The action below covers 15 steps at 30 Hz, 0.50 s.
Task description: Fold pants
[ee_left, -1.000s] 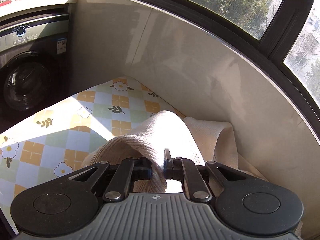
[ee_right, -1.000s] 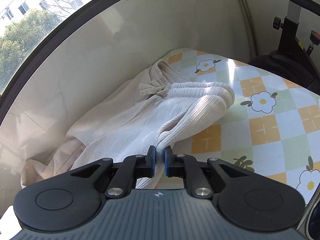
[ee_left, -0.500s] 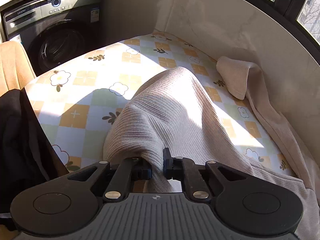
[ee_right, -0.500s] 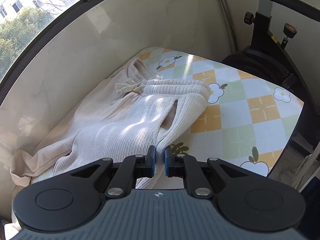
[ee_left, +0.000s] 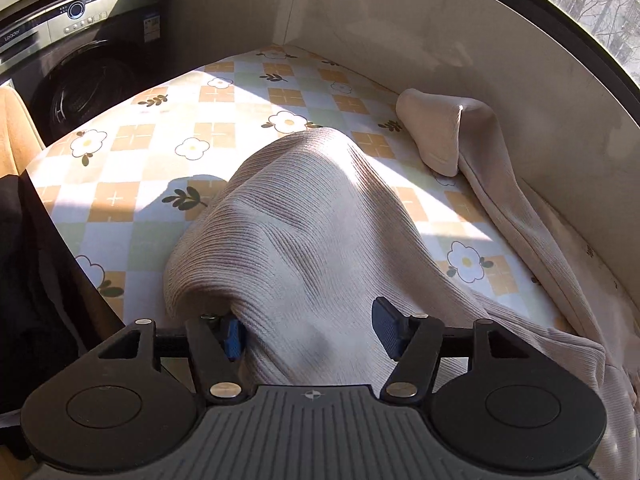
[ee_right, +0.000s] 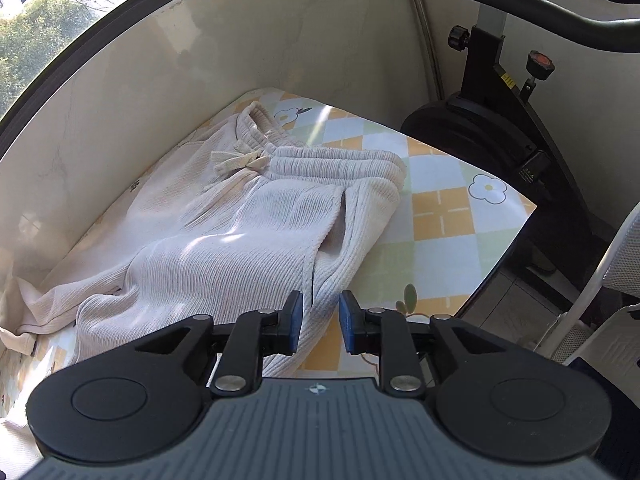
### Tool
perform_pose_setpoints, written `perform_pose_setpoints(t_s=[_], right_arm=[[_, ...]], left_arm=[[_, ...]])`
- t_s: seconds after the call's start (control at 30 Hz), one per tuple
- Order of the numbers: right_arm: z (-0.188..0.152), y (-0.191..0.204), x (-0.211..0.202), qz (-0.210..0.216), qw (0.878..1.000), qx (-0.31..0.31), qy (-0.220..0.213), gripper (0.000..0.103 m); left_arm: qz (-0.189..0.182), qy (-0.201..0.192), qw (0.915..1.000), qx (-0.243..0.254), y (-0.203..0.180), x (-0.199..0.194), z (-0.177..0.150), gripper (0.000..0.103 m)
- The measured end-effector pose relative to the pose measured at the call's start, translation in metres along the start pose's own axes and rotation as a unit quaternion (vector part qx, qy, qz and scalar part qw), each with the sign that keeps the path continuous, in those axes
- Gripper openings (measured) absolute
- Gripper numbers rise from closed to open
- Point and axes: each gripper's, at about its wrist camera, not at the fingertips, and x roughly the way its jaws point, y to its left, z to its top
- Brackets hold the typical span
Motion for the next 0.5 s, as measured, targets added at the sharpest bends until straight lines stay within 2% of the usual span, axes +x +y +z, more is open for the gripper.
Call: perform_pose_setpoints(t_s=[0.03, 0.17, 0.23, 0.37, 0.5], right_arm=[[0.001, 0.003, -0.006, 0.000, 1.000, -0.014, -0.006, 0.034], [0.008, 0.018, -0.032, 0.022, 0.997, -0.061, -0.053, 0.035], [0.014, 0.027, -0.037, 0.046, 0.994, -0.077, -0.059, 0.035], [0.028, 0.060, -0.038, 0.082, 0.986, -0.122, -0.073, 0.035], [0.039, 0.100, -0.028, 0.125, 0.977, -0.156, -0.070, 0.035]], left_arm=[[0.001, -0.004, 1.0000, 0.004, -0.001, -0.006, 0.001, 0.066], [-0.005, -0.023, 0.9997, 0.011, -0.006, -0.031, 0.013, 0.066], [-0.014, -0.038, 0.9991, 0.008, -0.010, -0.046, 0.021, 0.066], [-0.013, -0.099, 0.9948, 0.021, -0.023, -0.073, 0.042, 0.072], [-0.021, -0.125, 0.9916, 0.026, -0.033, -0.083, 0.073, 0.073]])
